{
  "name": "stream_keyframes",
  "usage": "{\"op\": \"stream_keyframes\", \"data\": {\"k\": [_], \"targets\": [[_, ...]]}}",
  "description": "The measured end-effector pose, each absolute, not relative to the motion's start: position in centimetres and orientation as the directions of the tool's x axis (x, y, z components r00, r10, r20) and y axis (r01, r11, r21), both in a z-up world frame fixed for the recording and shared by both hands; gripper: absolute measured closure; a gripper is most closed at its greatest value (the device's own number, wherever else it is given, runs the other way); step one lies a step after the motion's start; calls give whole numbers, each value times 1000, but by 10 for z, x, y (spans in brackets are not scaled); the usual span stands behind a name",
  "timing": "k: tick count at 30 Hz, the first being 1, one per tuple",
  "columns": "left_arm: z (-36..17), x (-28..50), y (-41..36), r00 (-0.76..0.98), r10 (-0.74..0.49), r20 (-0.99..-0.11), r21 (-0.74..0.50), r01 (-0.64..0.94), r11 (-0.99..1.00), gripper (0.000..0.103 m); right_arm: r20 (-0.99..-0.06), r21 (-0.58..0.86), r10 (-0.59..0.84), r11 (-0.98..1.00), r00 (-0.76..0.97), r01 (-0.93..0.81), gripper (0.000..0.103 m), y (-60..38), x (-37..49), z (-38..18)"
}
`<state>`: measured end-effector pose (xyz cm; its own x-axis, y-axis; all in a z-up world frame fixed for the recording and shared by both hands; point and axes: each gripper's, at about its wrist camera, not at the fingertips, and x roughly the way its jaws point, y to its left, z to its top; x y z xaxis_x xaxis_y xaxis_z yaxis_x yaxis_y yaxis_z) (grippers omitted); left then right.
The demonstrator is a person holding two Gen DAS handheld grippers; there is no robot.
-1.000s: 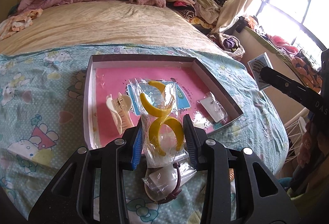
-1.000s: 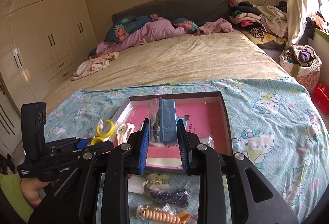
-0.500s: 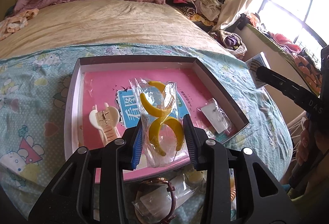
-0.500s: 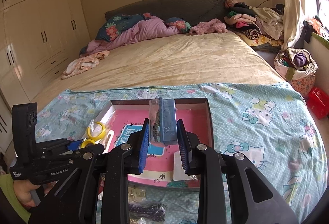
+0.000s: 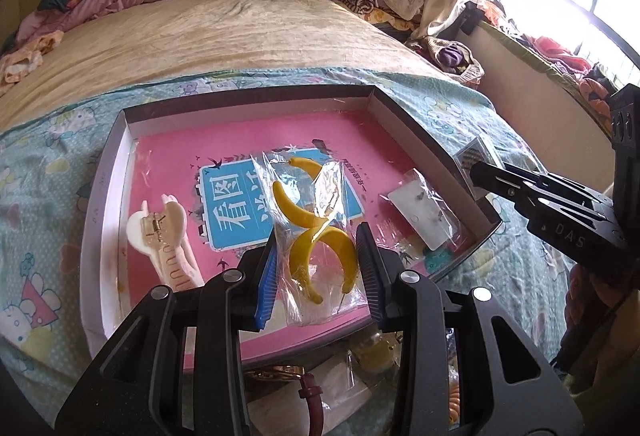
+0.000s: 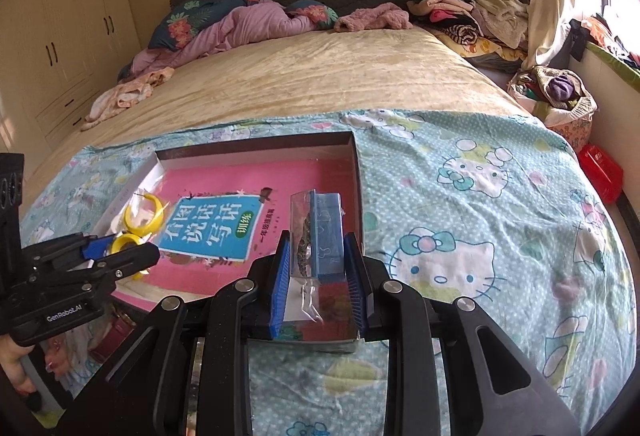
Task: Organize jewelry
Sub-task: 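Carry the yellow bangles and blue plastic box over the pink-lined box and lower them, then open the left tool to release the bangles while the right tool releases the blue box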
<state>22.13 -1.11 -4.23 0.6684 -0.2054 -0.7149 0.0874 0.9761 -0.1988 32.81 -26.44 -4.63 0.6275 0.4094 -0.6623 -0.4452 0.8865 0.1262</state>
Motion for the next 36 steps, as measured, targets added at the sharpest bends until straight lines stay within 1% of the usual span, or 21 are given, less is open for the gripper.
{"op": "stream_keyframes", "data": {"k": [14, 30, 32, 36], "targets": [[-62, 229, -17, 634, -203, -747, -195, 83, 977, 75, -687, 69, 363, 895, 630, -440, 78, -258, 331, -66], [-67, 233, -17, 624, -208, -753, -209, 73, 975, 75, -704, 83, 361, 897, 612, -434, 77, -257, 333, -76], [-67, 233, -17, 623, -208, -754, -209, 72, 975, 75, -704, 83, 360, 898, 612, -433, 75, -256, 333, -76], [-67, 233, -17, 618, -208, -758, -212, 69, 975, 74, -700, 107, 377, 895, 606, -433, 65, -257, 331, -73]]}}
